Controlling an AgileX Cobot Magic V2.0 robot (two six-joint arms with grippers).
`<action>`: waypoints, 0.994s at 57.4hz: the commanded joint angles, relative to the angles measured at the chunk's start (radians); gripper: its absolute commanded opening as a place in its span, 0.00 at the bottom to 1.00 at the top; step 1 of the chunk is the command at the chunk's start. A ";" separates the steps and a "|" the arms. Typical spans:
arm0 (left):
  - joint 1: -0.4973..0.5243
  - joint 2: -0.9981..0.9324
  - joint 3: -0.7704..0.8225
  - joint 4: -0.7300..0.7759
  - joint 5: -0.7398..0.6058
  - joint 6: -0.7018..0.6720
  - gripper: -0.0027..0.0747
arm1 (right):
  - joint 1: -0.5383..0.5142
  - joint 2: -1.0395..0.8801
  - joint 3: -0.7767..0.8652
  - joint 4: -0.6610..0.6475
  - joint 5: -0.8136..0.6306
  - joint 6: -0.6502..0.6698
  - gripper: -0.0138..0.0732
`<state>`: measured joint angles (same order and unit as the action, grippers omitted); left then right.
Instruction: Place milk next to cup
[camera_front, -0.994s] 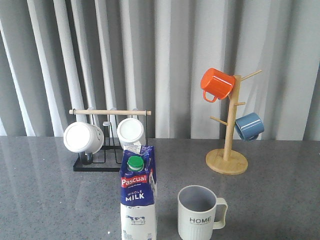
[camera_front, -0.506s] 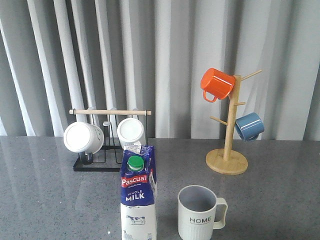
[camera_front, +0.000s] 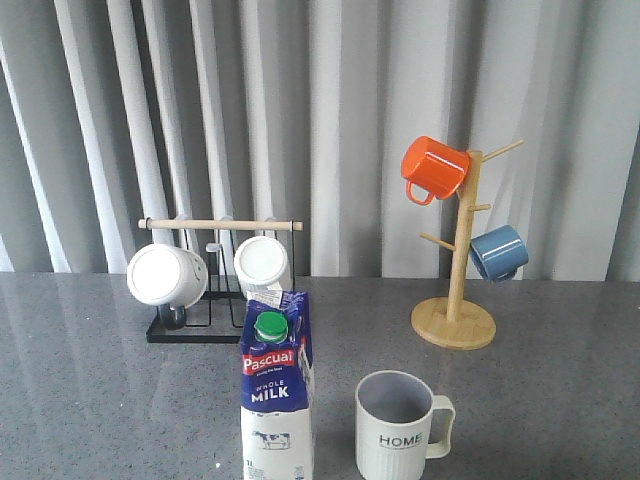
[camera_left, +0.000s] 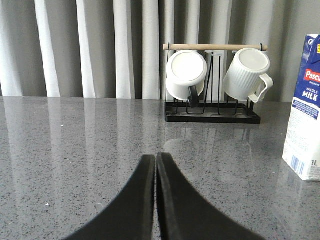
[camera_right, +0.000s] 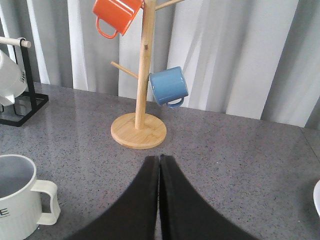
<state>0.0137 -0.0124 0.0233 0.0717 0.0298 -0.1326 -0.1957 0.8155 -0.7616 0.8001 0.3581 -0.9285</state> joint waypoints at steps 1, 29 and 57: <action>-0.001 -0.012 -0.014 -0.025 -0.063 -0.021 0.03 | -0.007 -0.010 -0.036 0.013 -0.050 -0.010 0.15; -0.001 -0.011 -0.014 -0.025 -0.063 -0.021 0.03 | -0.007 -0.010 -0.036 0.013 -0.050 -0.010 0.15; -0.001 -0.011 -0.014 -0.025 -0.063 -0.021 0.03 | -0.007 -0.014 -0.036 -0.014 -0.050 -0.010 0.15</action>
<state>0.0137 -0.0124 0.0233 0.0556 0.0380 -0.1423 -0.1957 0.8155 -0.7616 0.7987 0.3581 -0.9285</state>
